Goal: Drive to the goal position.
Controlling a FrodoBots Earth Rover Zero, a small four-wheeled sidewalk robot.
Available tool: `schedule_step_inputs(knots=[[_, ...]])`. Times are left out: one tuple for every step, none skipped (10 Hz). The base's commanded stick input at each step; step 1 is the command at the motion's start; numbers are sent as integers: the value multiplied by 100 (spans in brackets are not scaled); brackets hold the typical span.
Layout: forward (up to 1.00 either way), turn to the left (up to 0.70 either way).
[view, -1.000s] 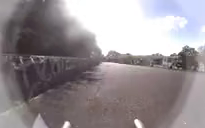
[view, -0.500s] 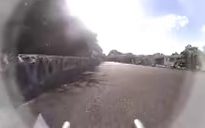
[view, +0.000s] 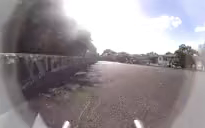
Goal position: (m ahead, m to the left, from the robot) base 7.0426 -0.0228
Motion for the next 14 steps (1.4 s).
schedule_step_inputs(knots=[[70, 0], [70, 0], [70, -3], [70, -13], [70, -23], [70, -32], [70, -34], [70, -35], [70, -35], [70, -35], [70, -35], [70, -35], [70, -27], [70, -21]])
